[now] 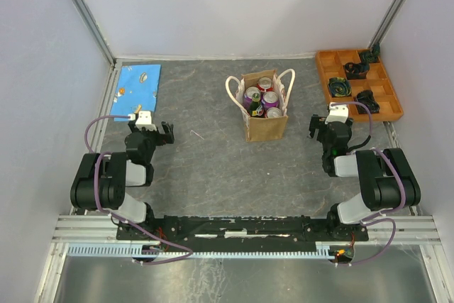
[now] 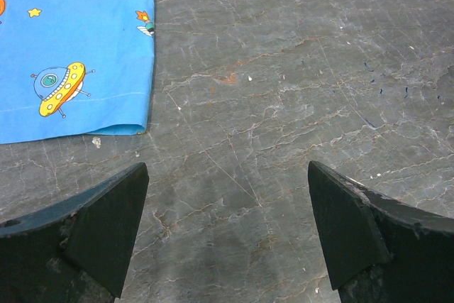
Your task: Take the beverage out of the canvas bag
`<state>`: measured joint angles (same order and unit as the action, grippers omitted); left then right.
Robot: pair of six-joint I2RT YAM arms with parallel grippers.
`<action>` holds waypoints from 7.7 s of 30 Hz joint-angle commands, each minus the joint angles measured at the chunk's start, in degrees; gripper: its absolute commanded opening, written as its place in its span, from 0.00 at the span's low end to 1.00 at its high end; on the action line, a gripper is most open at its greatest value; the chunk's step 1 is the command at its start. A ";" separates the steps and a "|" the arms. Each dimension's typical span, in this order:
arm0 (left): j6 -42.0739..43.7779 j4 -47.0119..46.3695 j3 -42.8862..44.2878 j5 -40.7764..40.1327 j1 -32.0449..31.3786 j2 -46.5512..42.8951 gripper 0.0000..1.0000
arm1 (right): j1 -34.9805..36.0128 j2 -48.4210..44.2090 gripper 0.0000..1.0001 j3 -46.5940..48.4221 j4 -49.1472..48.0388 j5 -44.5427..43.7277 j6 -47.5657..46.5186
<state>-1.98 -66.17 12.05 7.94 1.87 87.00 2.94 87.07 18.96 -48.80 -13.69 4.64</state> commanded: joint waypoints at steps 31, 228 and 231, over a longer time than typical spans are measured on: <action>3.05 49.46 49.30 4.32 -22.94 -6.30 0.99 | -0.13 -0.55 0.99 1.60 -1.39 0.42 -0.26; 3.39 16.77 50.12 6.66 -18.84 18.19 1.00 | -0.15 -0.56 0.99 1.60 -1.40 0.42 -0.29; 3.55 16.97 50.00 6.39 -18.82 17.54 0.99 | -0.13 -0.52 0.99 1.61 -1.39 0.42 -0.26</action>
<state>2.61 -45.98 60.38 15.44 -16.84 106.37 2.94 87.07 18.96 -48.80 -13.69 4.62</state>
